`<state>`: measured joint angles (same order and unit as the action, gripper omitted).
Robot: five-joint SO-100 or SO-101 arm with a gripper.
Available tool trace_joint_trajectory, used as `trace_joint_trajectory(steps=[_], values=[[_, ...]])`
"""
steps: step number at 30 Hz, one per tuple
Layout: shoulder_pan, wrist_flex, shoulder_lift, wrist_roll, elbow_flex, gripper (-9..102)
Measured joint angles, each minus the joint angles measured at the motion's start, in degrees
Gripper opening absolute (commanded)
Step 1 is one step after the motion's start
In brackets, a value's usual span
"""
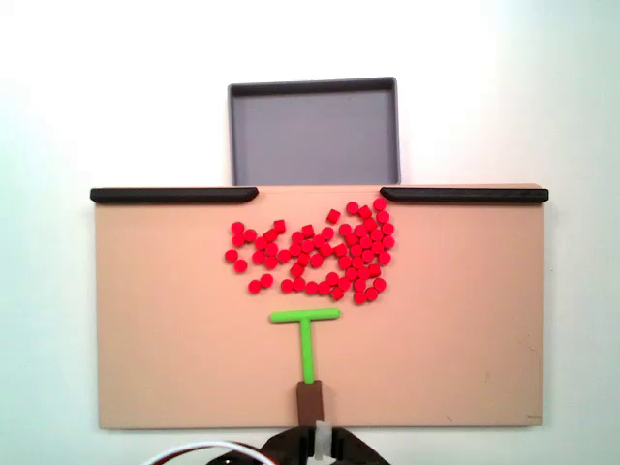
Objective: Grasp a green tool by the dark brown handle.
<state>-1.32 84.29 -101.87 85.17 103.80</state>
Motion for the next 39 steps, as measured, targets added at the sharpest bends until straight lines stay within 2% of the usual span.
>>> trace_joint_trajectory(steps=[39], values=[[-0.53,-0.09,1.49,0.0,0.0,0]])
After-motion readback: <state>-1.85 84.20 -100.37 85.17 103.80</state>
